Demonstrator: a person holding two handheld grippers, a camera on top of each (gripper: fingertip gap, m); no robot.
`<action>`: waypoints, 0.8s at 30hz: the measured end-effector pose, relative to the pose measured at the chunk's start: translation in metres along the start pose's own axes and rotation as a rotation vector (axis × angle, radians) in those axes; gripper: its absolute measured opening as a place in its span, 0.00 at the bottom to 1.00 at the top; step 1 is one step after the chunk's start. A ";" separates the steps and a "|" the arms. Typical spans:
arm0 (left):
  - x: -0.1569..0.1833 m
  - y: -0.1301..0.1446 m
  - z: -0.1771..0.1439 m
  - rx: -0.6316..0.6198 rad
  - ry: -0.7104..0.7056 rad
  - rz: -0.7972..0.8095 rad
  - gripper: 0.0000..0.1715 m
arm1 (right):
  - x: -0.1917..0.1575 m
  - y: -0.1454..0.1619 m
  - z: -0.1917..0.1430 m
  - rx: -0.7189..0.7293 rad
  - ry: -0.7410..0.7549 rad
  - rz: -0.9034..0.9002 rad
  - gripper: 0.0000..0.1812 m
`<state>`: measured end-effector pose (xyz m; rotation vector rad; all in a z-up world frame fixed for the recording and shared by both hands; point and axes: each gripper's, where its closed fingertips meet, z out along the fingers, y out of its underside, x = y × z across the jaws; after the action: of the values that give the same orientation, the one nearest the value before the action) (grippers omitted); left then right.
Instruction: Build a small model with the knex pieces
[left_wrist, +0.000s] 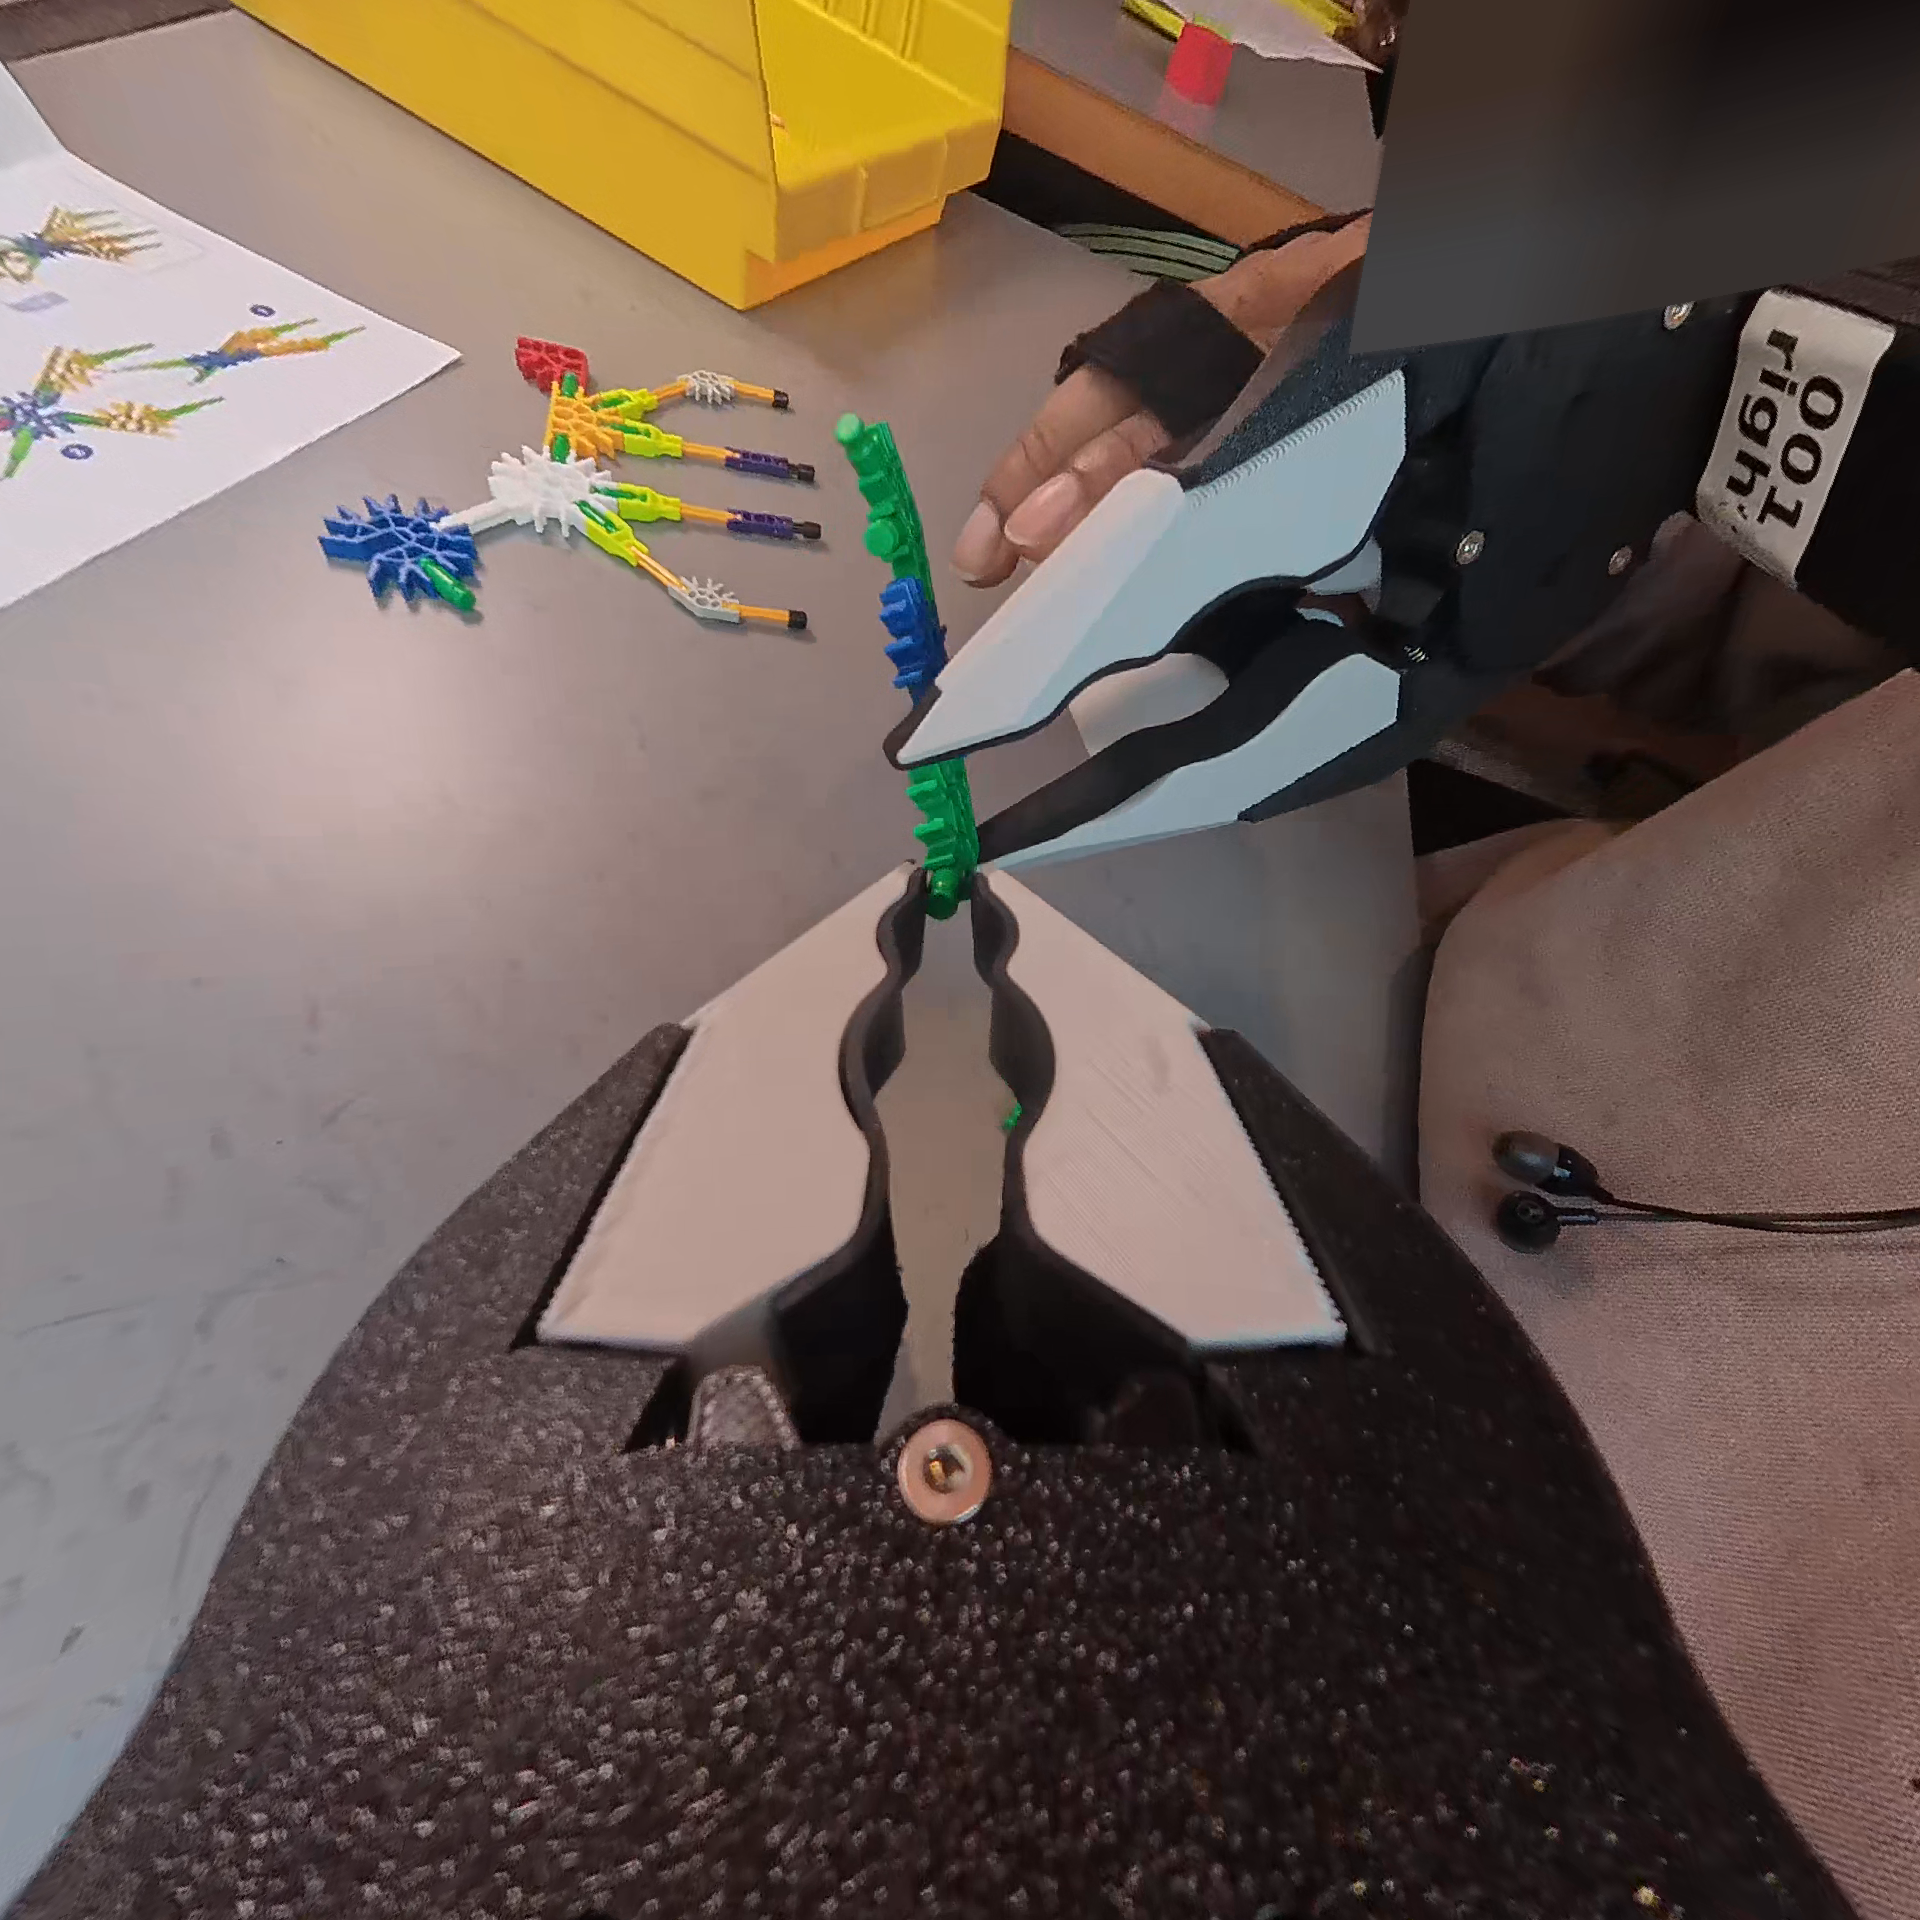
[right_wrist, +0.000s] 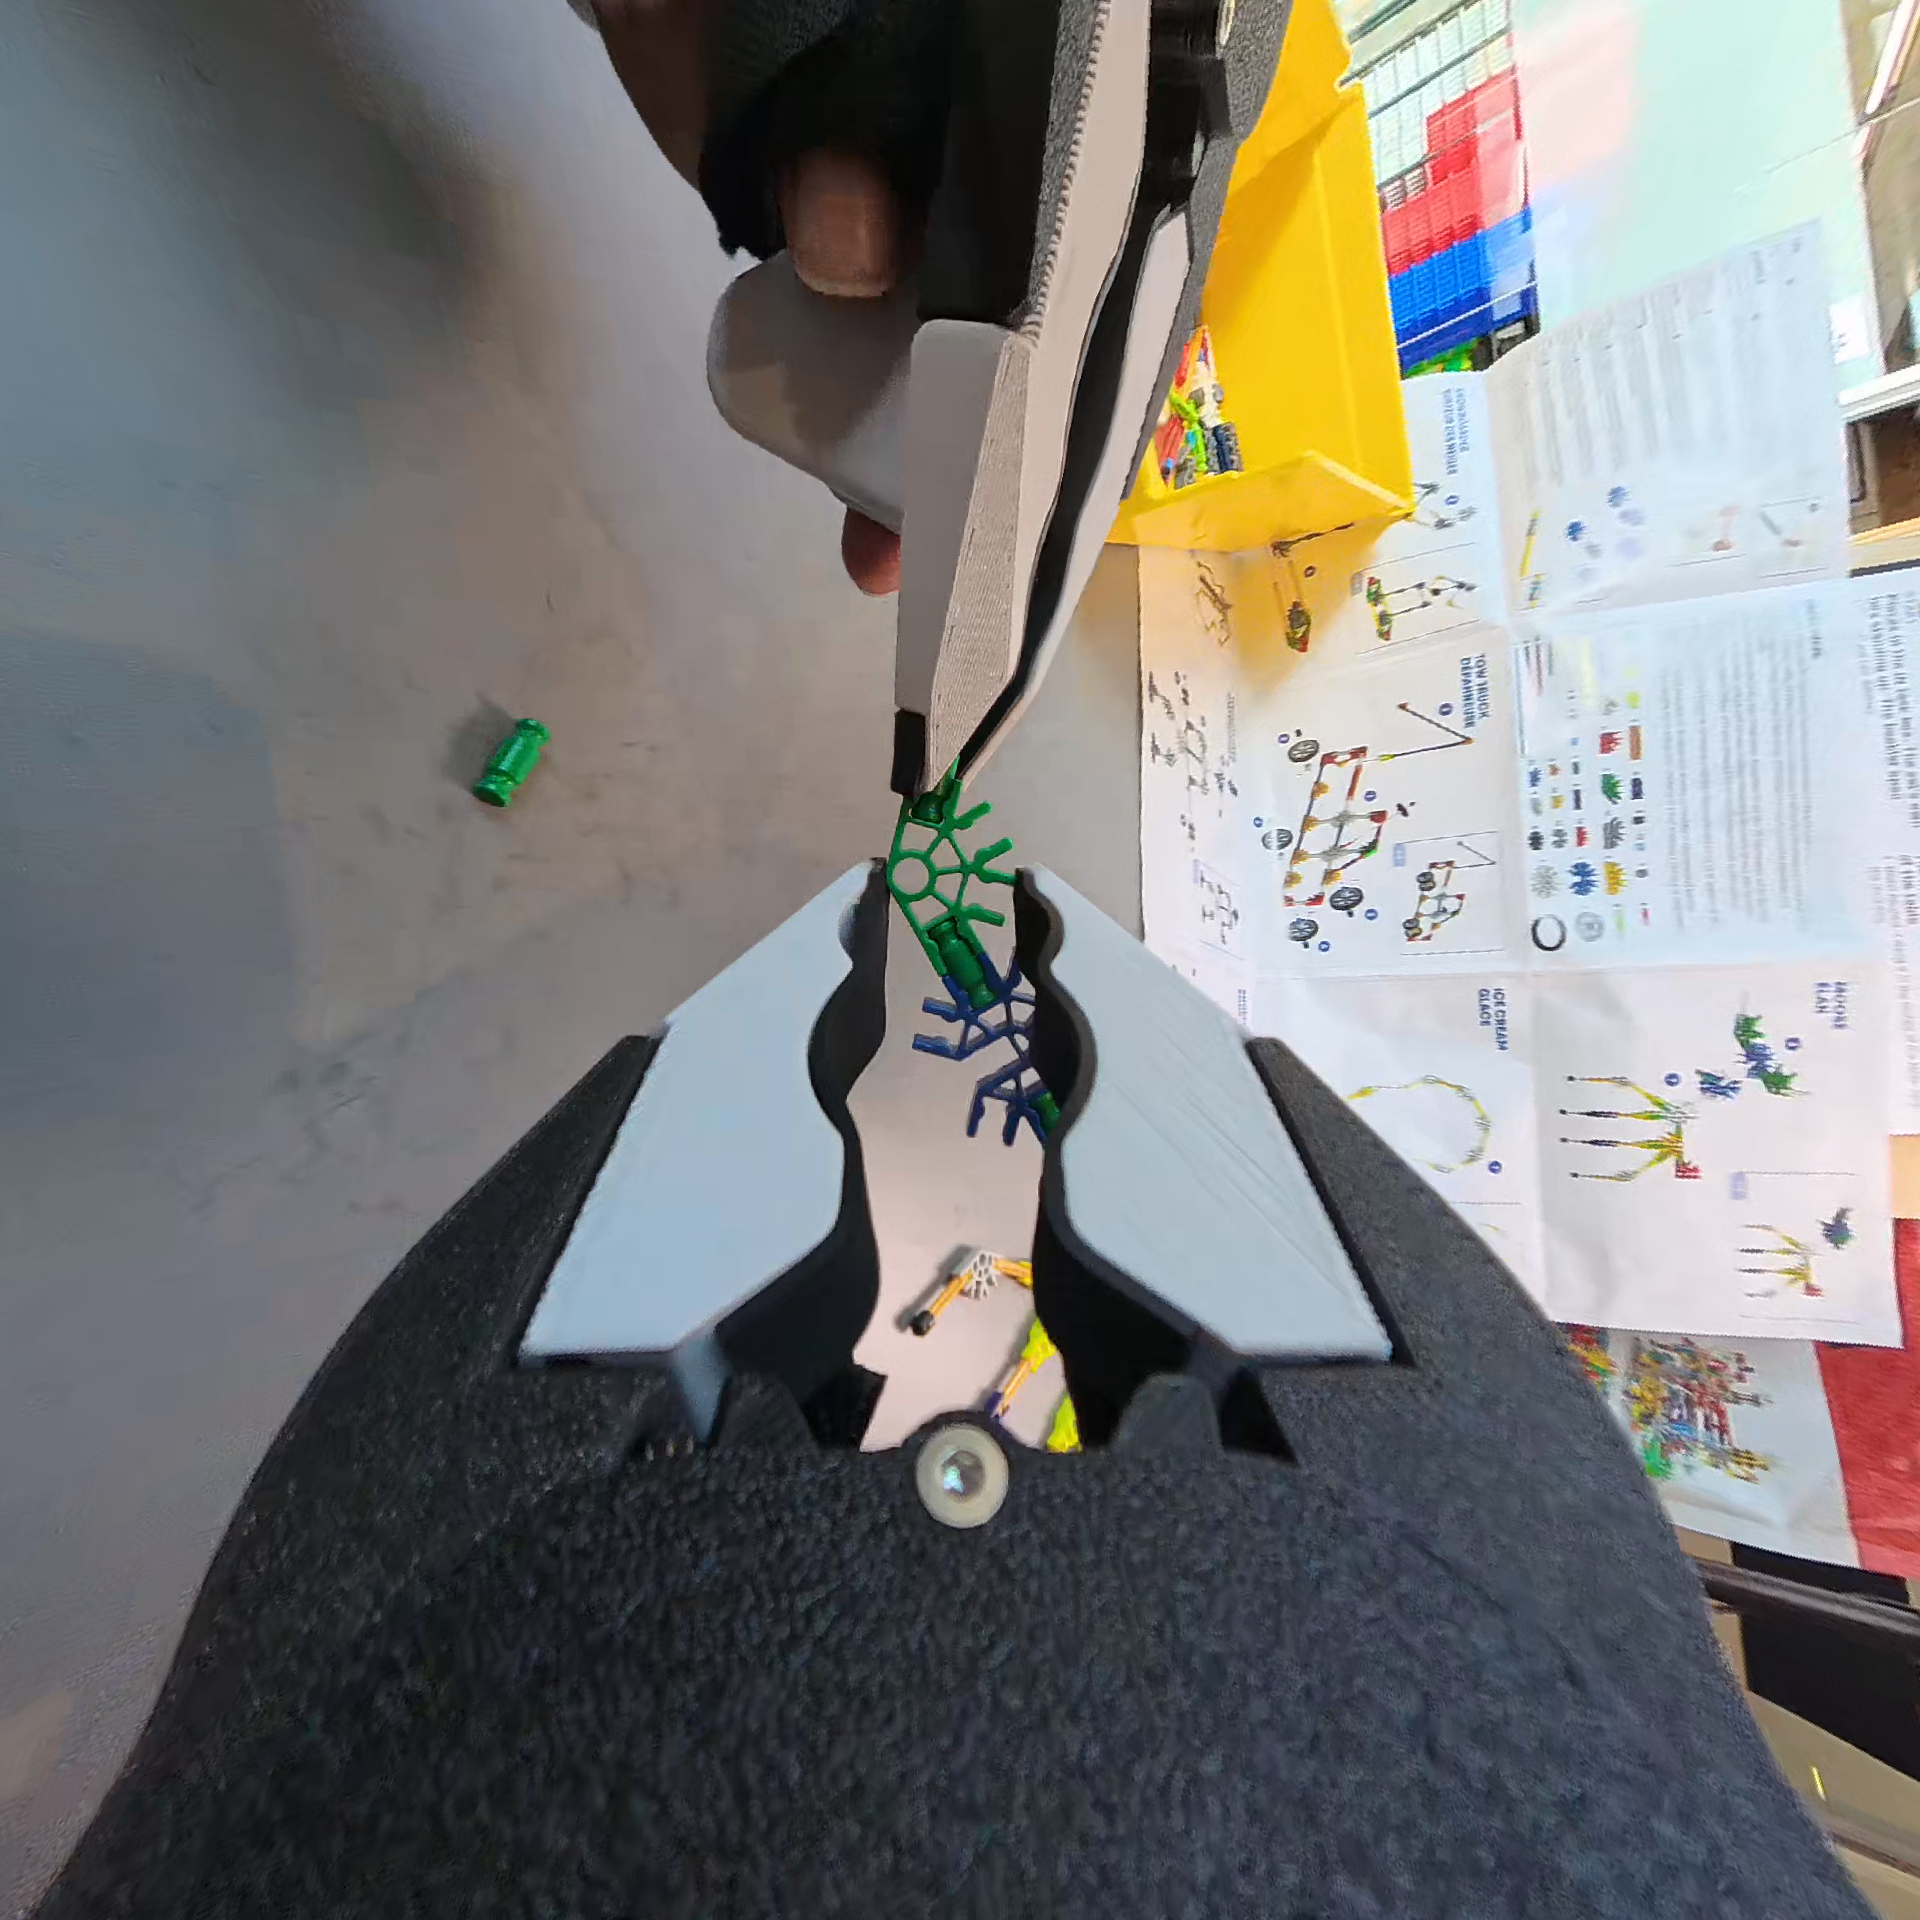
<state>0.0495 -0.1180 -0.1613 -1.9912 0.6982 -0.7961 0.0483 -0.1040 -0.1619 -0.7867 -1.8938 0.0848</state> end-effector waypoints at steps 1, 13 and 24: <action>0.000 -0.004 -0.001 0.009 -0.006 0.021 0.04 | 0.004 0.000 -0.001 0.005 0.021 0.007 0.12; -0.010 -0.073 -0.035 0.429 0.015 0.077 0.03 | 0.088 0.016 -0.046 0.601 -0.010 1.158 0.26; -0.016 -0.088 -0.031 0.515 0.128 -0.135 0.03 | 0.093 -0.027 -0.015 0.764 -0.346 1.121 0.03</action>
<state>0.0311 -0.0806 -0.0764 -1.5384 0.3799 -1.0702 0.0248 -0.0773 -0.0704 -1.2073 -1.2963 1.6019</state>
